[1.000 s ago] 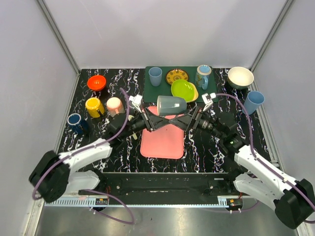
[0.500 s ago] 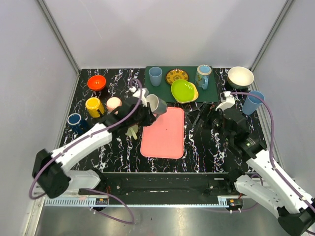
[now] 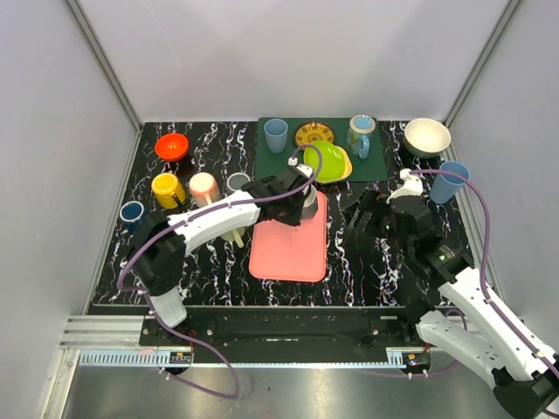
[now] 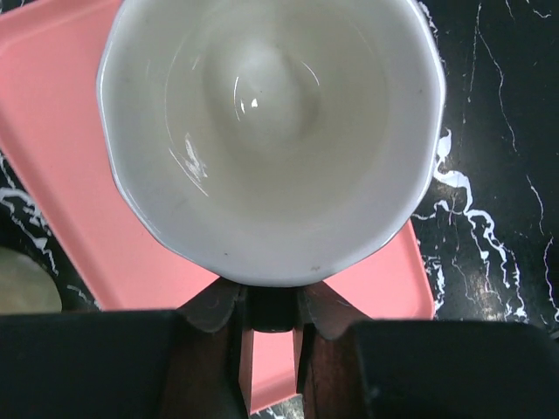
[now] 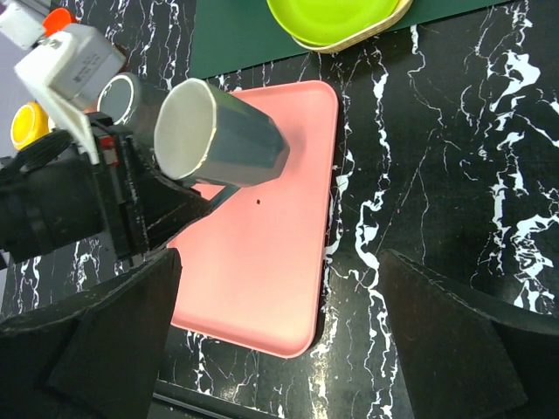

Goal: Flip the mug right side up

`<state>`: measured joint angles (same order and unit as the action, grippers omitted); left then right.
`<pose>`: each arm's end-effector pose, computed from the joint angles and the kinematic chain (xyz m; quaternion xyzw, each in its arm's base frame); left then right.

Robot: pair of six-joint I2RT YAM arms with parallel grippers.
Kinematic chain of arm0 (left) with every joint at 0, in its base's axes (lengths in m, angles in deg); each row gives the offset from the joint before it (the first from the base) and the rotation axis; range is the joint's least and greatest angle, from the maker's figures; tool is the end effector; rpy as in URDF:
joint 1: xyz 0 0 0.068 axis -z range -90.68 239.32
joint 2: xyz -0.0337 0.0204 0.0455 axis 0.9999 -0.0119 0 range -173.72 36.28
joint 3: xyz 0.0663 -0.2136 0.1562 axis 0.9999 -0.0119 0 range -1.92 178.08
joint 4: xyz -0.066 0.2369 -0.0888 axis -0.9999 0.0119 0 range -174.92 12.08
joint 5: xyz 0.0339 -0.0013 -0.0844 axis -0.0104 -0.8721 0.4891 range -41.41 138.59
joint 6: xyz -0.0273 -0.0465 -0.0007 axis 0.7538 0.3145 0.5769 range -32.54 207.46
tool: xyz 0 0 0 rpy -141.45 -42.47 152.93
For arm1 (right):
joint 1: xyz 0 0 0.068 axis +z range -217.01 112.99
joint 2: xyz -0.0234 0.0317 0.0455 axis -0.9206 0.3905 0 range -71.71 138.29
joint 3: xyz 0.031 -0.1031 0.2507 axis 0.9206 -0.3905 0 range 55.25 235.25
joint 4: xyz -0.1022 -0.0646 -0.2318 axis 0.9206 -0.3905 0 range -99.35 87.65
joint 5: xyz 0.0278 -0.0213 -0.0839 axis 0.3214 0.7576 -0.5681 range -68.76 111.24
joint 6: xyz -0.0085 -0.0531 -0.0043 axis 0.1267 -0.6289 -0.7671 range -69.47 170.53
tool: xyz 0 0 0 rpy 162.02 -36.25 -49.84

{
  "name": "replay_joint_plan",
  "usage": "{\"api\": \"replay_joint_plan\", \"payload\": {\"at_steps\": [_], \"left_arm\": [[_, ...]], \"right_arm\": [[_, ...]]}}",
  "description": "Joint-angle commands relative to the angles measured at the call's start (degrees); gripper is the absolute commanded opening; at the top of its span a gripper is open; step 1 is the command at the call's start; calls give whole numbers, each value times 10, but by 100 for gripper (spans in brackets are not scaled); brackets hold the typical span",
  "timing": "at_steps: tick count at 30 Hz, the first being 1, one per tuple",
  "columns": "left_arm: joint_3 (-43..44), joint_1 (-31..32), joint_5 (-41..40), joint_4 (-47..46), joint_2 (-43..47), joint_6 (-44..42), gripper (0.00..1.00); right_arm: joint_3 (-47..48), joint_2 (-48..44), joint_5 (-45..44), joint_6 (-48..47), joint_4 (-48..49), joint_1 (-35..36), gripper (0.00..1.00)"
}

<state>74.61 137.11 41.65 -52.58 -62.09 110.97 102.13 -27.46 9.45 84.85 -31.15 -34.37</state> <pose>0.2533 -0.2727 0.2504 0.1816 0.9325 -0.1321 0.2830 0.1476 0.0860 0.3208 0.0667 0.8435 0.2174 0.4866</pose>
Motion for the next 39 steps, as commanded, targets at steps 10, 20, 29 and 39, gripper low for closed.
{"api": "replay_joint_plan", "payload": {"at_steps": [10, 20, 29, 39], "left_arm": [[169, 9, -47, 11, -131, -47, 0], [245, 8, -69, 55, -191, -62, 3], [224, 9, -84, 71, -148, -58, 66], [69, 10, -218, 67, 130, -8, 83]], "right_arm": [[-14, -24, -29, -8, -11, 1, 100], [-24, -25, -28, -8, -12, 1, 100], [-16, -30, -39, -14, -20, 1, 100], [-3, -27, -124, -24, -36, 1, 100]]}}
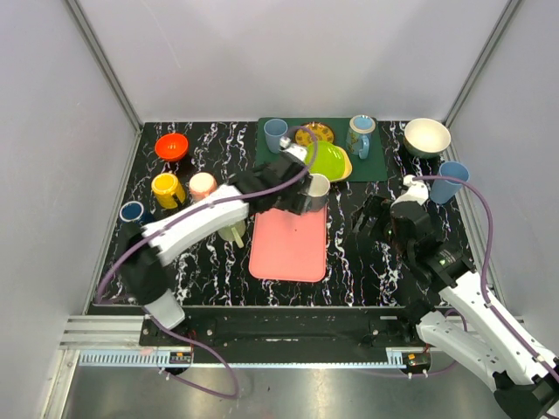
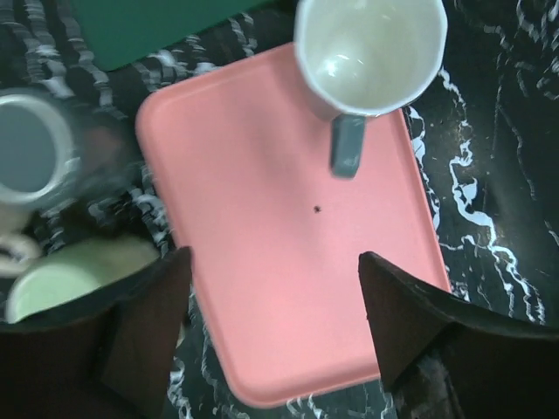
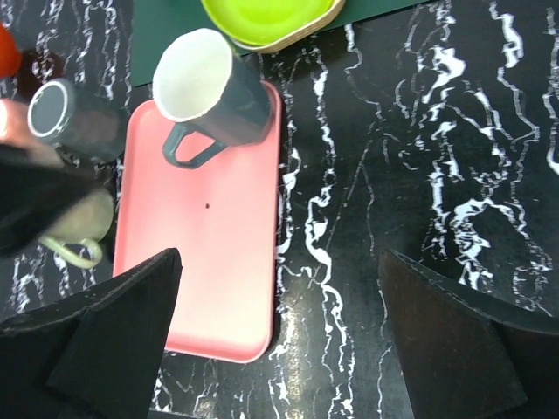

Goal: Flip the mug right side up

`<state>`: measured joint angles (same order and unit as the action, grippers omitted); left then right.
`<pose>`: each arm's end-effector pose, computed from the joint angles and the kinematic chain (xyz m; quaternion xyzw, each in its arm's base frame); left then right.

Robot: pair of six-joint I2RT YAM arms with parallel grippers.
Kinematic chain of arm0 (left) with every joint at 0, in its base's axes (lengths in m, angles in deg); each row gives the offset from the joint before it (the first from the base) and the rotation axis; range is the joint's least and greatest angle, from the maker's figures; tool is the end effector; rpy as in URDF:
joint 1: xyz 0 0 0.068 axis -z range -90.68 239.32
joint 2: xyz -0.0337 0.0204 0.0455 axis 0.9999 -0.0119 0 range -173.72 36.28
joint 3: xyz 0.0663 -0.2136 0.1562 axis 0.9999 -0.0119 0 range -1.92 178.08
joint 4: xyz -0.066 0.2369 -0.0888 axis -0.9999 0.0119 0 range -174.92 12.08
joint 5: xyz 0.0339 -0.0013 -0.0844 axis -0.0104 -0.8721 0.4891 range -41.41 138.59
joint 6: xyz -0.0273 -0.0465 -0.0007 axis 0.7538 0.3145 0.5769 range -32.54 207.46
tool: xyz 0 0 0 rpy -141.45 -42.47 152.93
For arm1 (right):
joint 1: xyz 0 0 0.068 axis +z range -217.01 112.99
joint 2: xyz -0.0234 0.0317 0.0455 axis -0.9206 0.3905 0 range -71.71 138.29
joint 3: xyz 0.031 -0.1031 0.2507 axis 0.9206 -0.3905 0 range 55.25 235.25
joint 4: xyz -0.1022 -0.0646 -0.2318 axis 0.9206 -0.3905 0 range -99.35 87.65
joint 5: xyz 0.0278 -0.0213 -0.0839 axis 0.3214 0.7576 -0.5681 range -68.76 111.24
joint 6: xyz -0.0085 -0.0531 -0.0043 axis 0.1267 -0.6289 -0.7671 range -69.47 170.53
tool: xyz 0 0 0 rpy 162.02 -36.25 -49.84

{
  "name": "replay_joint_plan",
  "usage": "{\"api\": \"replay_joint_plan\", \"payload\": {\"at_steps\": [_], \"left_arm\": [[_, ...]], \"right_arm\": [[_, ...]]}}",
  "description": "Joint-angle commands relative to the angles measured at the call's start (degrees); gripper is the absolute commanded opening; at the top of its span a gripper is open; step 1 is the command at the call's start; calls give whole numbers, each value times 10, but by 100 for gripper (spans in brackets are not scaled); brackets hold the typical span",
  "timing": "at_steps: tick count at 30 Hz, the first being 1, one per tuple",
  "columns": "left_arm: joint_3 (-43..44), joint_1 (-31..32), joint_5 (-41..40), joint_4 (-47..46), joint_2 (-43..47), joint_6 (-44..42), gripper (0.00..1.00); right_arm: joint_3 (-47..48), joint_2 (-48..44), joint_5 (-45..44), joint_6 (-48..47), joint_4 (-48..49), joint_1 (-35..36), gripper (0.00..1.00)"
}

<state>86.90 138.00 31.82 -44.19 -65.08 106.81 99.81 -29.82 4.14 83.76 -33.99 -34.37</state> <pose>0.2645 -0.2852 0.2910 0.1933 0.9200 -0.0597 0.3358 0.1403 0.0775 0.3087 0.0799 0.8516 0.1655 0.4910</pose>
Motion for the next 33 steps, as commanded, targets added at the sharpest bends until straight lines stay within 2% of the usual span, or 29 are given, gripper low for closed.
{"api": "replay_joint_plan", "payload": {"at_steps": [1, 2, 3, 6, 7, 9, 16, 19, 20, 21, 25, 29, 33], "left_arm": [[-74, -10, -137, -21, 184, 40, 87], [-113, -20, -141, -25, 206, 53, 94], [-130, -58, -124, -35, 240, 60, 96], [-184, -133, -29, -41, 270, 85, 96], [-203, -171, -15, -43, 274, 88, 96], [-222, -190, -13, -57, 289, 92, 95], [-295, -190, -26, -82, 372, 105, 93], [-342, -187, -18, -72, 418, 152, 91], [-357, -181, -18, -71, 428, 195, 87], [-372, -157, -24, -71, 441, 218, 86], [-413, -80, -90, -59, 416, 302, 84], [-431, -77, -109, -65, 382, 382, 84], [-423, -96, -122, -69, 329, 399, 84]], "right_arm": [[20, -2, -86, -13, -9, 1, 100], [19, 0, -91, -15, -7, 1, 100], [12, 0, -98, -14, 2, 1, 100], [2, -5, -86, -22, 26, 2, 98], [1, -4, -66, -23, 32, 1, 98], [-3, 0, -40, -28, 44, 2, 97], [-29, 21, 80, -31, 82, 2, 96], [-36, 33, 88, -38, 89, 2, 95], [-37, 37, 89, -40, 89, 2, 95], [-39, 40, 88, -44, 93, 1, 95], [-38, 51, 81, -49, 96, 1, 95], [-26, 57, 83, -46, 95, 2, 95], [-19, 46, 84, -41, 90, 2, 95]]}}
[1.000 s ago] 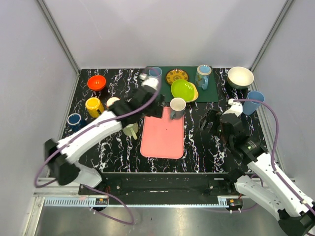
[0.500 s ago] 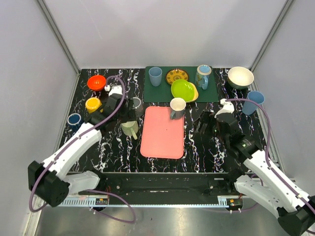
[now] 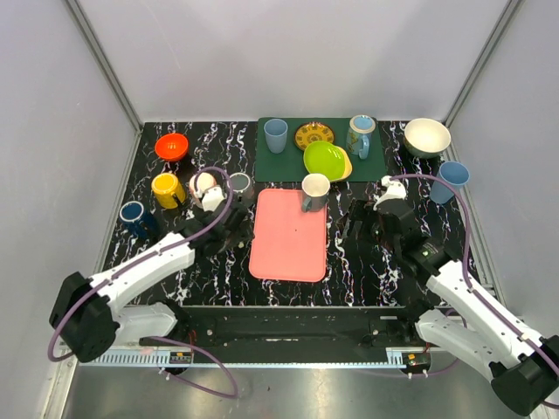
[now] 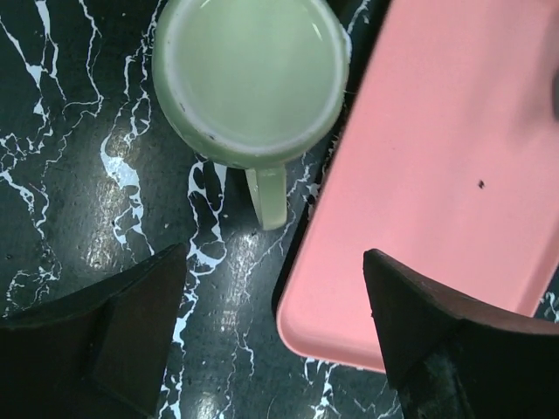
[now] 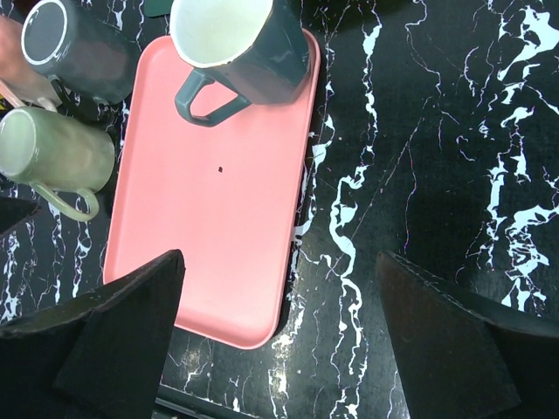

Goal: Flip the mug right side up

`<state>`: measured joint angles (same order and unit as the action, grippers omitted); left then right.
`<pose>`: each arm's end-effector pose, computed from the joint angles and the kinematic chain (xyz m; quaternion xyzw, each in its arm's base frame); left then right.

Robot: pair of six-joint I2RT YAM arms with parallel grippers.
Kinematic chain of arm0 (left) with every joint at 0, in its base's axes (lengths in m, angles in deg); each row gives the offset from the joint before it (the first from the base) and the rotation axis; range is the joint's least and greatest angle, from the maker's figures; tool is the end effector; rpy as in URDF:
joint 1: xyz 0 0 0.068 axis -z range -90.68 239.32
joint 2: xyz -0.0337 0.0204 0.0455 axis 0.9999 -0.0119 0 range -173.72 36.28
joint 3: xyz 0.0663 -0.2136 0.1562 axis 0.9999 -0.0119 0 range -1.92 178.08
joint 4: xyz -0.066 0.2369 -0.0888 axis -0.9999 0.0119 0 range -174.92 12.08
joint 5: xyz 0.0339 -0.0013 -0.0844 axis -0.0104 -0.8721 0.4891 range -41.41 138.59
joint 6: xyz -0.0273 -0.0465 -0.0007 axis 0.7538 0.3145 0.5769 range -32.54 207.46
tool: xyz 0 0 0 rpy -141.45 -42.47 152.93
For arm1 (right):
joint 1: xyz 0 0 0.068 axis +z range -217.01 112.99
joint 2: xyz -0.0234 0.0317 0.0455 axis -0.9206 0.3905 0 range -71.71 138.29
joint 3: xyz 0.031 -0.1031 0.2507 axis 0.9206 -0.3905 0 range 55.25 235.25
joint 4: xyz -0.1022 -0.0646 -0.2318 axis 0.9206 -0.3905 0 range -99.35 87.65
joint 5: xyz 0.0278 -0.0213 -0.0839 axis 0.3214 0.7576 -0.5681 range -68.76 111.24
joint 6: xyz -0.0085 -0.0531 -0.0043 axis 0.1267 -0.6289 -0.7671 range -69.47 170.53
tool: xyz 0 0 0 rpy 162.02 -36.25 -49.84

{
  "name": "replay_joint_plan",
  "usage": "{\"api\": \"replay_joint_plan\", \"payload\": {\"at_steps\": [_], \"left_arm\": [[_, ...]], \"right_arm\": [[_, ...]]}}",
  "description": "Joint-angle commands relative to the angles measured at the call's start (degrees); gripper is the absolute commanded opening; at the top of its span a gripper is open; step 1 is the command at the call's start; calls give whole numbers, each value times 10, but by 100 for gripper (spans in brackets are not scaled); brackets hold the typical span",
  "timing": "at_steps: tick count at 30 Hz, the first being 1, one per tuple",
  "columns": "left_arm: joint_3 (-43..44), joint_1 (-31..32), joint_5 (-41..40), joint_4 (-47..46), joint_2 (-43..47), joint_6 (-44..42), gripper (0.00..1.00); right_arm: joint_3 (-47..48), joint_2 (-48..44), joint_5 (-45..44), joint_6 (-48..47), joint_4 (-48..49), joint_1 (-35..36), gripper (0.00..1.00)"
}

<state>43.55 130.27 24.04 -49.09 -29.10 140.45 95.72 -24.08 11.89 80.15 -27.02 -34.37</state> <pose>0.1764 -0.1335 0.2384 -0.1602 0.9221 -0.0718 0.3449 0.1592 0.0952 0.2799 0.0166 0.8718 0.1895 0.4514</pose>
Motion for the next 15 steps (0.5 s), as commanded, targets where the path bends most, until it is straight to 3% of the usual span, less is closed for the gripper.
{"api": "replay_joint_plan", "payload": {"at_steps": [1, 6, 13, 15], "left_arm": [[11, -27, -39, -24, -40, 62, 84], [8, -76, -9, -67, -82, 45, 75], [33, -93, 10, -85, -127, 26, 62], [31, -95, 18, -92, -136, 24, 54]], "right_arm": [[22, -13, 6, -5, 19, 2, 95], [20, -32, 0, -11, 8, 2, 95], [11, -41, -11, -18, 2, 2, 96], [11, -40, -11, -18, 2, 2, 96]]}}
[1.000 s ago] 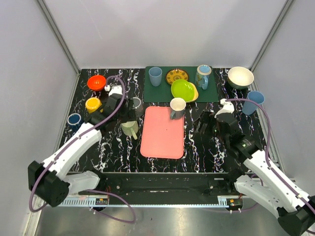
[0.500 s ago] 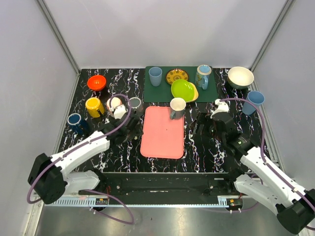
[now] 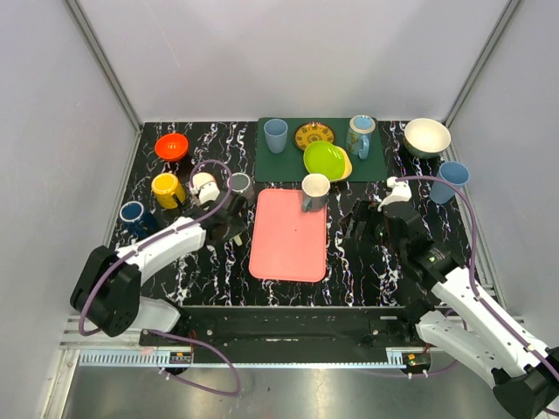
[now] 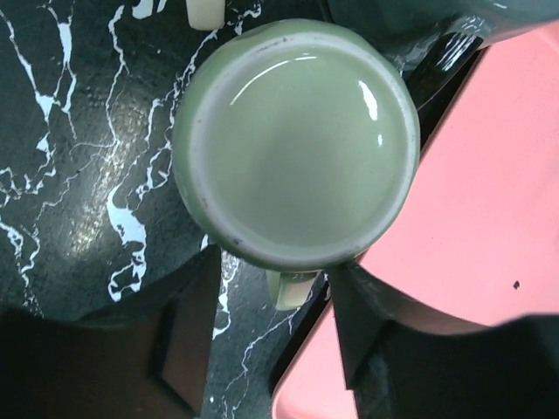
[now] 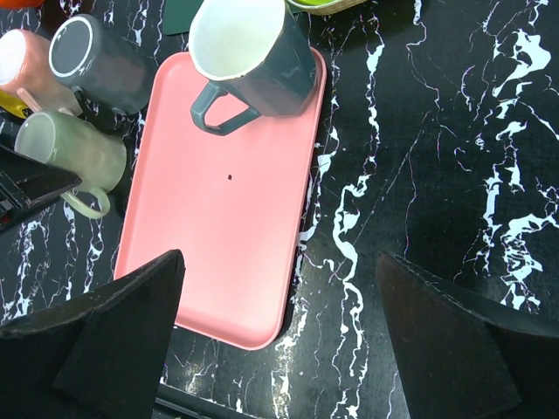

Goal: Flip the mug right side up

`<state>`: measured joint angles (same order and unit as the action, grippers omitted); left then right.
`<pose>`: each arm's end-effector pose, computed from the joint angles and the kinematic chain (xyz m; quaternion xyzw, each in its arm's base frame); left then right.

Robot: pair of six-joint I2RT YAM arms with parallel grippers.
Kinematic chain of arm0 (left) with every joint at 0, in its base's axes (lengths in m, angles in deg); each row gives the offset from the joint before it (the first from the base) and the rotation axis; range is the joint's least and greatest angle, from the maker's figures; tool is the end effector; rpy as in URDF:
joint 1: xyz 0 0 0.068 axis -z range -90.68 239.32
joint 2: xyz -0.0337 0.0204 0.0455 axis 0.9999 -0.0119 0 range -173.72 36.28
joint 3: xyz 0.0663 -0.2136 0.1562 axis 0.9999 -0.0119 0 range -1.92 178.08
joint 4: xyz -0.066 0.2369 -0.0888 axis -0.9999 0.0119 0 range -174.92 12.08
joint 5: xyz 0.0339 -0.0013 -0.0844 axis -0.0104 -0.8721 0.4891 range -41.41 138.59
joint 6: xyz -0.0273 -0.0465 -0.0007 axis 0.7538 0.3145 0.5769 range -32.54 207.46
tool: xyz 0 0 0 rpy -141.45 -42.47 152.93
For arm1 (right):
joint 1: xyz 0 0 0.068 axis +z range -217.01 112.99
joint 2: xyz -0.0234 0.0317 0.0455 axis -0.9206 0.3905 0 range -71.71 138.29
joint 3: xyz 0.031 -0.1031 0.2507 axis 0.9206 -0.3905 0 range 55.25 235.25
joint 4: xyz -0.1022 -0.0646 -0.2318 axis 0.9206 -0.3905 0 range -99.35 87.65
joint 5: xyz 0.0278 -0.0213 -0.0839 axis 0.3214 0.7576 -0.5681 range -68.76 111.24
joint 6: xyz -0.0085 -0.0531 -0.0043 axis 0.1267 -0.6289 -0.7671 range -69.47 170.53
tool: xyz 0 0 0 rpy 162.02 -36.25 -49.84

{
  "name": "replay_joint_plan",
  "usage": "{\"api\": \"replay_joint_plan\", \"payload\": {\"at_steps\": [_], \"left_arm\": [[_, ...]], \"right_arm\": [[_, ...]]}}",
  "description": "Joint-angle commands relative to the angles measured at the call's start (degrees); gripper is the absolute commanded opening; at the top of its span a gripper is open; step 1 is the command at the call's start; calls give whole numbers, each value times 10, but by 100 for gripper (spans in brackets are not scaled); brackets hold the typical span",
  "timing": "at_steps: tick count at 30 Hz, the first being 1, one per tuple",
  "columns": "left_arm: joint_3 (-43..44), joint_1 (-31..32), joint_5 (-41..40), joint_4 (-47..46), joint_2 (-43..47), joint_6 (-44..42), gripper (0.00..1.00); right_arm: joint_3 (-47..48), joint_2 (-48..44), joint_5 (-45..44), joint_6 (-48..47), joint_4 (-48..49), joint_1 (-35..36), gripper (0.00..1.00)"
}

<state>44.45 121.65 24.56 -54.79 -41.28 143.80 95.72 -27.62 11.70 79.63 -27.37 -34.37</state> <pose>0.2232 -0.1240 0.2022 -0.2475 0.9162 -0.0251 0.3143 0.1501 0.0892 0.2892 0.0159 0.8580 0.1995 0.4730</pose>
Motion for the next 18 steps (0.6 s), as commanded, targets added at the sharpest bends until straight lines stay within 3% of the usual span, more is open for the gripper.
{"api": "replay_joint_plan", "payload": {"at_steps": [1, 2, 8, 11, 18], "left_arm": [[21, -10, 15, -38, -15, -11, 50], [20, -10, 20, -42, -18, -12, 40], [7, -18, 32, -48, -16, -26, 20], [0, -24, 42, -55, -9, -35, 1], [-4, -18, 107, -55, 77, -97, 0]], "right_arm": [[11, -2, -10, -13, 6, 1, 96], [11, -3, -11, -13, 5, 1, 96], [9, 1, -10, -12, 8, 2, 96], [10, 4, -7, -9, 8, 2, 96], [19, 5, 32, 1, 10, 2, 96]]}}
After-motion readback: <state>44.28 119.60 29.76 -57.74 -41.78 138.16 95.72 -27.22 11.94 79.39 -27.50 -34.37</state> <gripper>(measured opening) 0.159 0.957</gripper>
